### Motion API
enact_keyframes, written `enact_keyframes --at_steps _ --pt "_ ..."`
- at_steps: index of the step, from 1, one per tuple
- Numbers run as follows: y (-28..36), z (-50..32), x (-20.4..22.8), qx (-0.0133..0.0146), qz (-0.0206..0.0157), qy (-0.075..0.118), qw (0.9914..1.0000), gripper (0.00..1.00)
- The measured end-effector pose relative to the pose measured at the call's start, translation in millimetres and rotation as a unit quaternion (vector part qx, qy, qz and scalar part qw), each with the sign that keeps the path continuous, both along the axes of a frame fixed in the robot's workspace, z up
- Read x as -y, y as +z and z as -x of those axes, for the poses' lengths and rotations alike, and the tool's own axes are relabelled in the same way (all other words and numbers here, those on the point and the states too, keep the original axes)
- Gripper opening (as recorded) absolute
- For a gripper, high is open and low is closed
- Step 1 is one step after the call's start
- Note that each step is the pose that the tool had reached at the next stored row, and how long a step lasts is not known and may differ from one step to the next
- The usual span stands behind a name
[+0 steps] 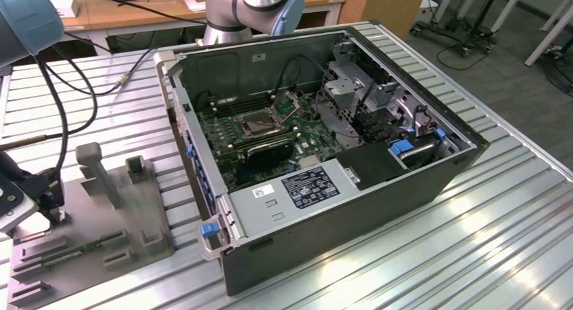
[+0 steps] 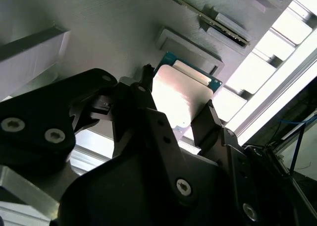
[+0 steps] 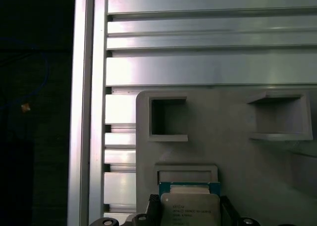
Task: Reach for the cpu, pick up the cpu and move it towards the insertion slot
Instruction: 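Pick up the cpu and move it towards the insertion slot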
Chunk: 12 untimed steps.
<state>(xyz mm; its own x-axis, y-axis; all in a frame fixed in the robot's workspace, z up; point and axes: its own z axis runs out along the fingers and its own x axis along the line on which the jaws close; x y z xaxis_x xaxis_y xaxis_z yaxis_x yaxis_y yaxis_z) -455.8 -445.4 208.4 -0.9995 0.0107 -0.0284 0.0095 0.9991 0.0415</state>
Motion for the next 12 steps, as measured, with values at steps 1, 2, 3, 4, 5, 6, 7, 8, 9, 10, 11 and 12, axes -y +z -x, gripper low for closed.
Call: enact_keyframes --at_steps 1,2,3,4,5,6,7,8,9,10,11,12 --pt "0.3 0.0 0.0 0.0001 0.0 0.0 1.0 0.55" --pt "0.2 0.0 0.0 0.0002 -0.0002 0.0 1.0 0.55" --pt "0.3 0.0 0.0 0.0001 -0.0002 0.0 1.0 0.55" --pt "0.3 0.0 0.0 0.0001 -0.0002 0.0 1.0 0.55" --pt "0.4 0.0 0.0 0.0 -0.0002 0.0 1.0 0.55" --pt "0.4 0.0 0.0 0.0 -0.0002 0.0 1.0 0.55" --pt "0.5 0.0 0.0 0.0 -0.0002 0.0 1.0 0.55" --pt "0.9 0.0 0.0 0.0 -0.0002 0.0 1.0 0.55" --pt "1.6 0.0 0.0 -0.0002 -0.0001 0.0 1.0 0.55" --pt "2.2 0.1 0.0 -0.0001 -0.0001 0.0 1.0 0.55" --pt "2.7 0.0 0.0 0.0 -0.0002 0.0 1.0 0.55" --pt "3.5 0.0 0.0 0.0 -0.0002 0.0 1.0 0.55"
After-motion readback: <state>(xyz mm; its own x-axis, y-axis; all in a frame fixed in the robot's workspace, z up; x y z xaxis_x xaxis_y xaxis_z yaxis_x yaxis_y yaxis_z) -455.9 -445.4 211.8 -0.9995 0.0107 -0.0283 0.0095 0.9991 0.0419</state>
